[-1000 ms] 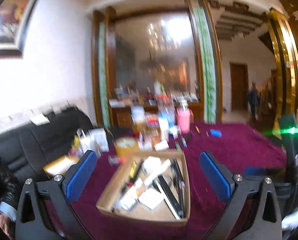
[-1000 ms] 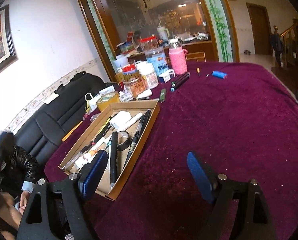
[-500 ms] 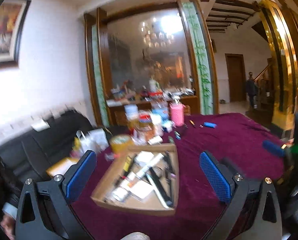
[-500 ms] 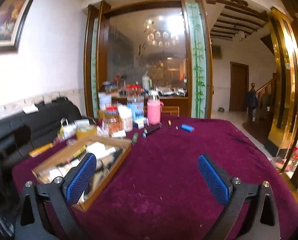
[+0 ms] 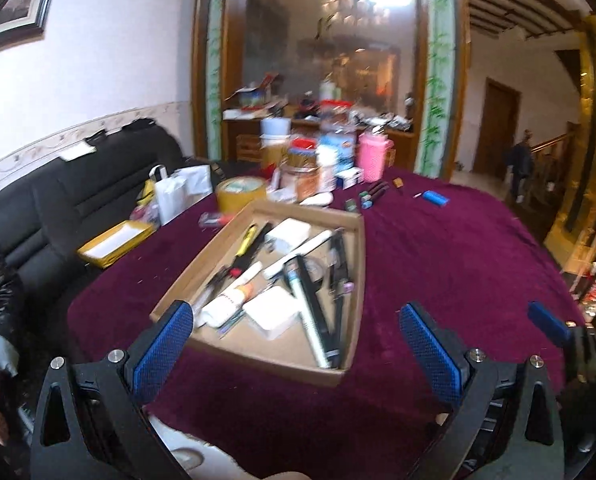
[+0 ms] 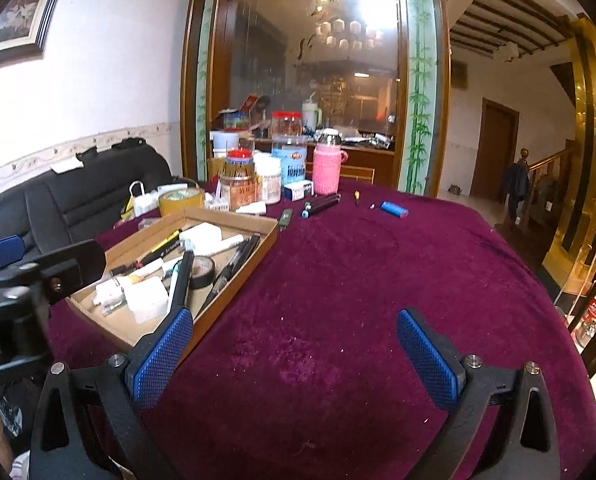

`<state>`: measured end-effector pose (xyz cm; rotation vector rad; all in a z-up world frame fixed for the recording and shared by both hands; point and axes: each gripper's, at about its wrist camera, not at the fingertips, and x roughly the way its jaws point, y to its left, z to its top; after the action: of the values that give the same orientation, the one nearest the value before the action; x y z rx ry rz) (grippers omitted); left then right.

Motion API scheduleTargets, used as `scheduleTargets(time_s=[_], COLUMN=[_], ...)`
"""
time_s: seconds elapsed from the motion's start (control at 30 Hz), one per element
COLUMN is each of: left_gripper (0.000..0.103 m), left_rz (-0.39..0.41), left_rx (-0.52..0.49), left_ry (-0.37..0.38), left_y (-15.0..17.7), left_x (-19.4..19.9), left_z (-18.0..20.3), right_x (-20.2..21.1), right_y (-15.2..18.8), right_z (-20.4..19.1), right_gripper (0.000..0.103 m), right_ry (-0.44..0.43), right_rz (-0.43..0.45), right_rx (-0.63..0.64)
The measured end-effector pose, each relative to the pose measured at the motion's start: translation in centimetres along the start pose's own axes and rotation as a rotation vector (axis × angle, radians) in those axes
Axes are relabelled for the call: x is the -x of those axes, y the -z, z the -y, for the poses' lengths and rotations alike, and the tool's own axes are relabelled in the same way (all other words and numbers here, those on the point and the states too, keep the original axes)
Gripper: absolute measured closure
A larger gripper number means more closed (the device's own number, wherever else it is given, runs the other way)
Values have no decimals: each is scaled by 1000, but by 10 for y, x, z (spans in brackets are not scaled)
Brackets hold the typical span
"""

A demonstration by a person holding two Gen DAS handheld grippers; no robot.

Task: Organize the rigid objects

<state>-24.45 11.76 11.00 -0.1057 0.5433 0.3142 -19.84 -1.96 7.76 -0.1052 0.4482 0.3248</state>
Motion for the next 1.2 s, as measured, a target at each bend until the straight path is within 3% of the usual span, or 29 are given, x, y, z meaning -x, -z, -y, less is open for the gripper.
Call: scheduleTargets(time_s=[0.43, 1.2], left_gripper=[0, 0], left_rz=[-99, -182], left_rx=[69, 96], left_ry=[-45, -22], left_y=[6, 10], left_x=[-35, -61], left_z=[-26, -33], right_x=[-24, -45], right_y=[7, 8], right_z=[-15, -22], right_gripper=[0, 0], right_ry=[0, 6], right_rz=[-110, -177], right_rx=[38, 56])
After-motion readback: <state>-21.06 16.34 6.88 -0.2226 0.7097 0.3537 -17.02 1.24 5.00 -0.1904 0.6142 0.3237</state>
